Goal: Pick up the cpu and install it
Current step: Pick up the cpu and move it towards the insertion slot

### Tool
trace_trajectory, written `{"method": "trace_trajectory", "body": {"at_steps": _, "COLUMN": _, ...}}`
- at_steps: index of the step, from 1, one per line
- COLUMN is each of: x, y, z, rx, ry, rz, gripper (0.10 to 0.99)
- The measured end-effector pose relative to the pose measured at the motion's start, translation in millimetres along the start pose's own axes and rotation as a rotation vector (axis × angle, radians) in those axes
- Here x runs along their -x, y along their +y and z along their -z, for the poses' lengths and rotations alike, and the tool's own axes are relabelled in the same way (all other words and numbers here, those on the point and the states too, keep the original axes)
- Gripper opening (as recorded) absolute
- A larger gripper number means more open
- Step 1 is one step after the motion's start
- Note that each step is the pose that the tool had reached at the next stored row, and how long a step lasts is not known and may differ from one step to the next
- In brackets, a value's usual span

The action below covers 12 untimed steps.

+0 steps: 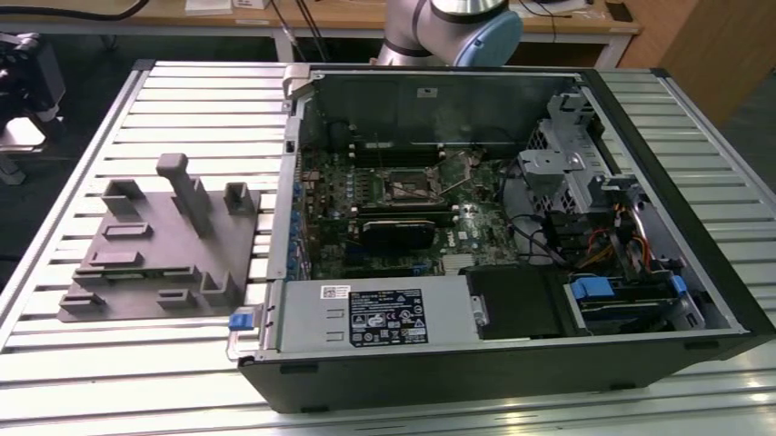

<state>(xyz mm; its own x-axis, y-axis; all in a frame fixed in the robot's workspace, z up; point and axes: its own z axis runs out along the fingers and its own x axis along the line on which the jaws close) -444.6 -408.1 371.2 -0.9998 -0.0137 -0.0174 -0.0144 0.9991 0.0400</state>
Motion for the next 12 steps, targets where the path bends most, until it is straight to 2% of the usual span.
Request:
{"method": "trace_trajectory", "body": {"at_steps": 5, "x": 0.1, "y": 0.3, "z": 6.5, "rx": 0.000, "ry": 0.0000, "rz": 0.000, "gripper": 0.545}}
{"method": "trace_trajectory", "body": {"at_steps": 12, "x": 0.3, "y": 0.8, "z": 19.5, "rx": 0.001, "ry": 0.0000, "rz": 0.000, "gripper": 0.545}}
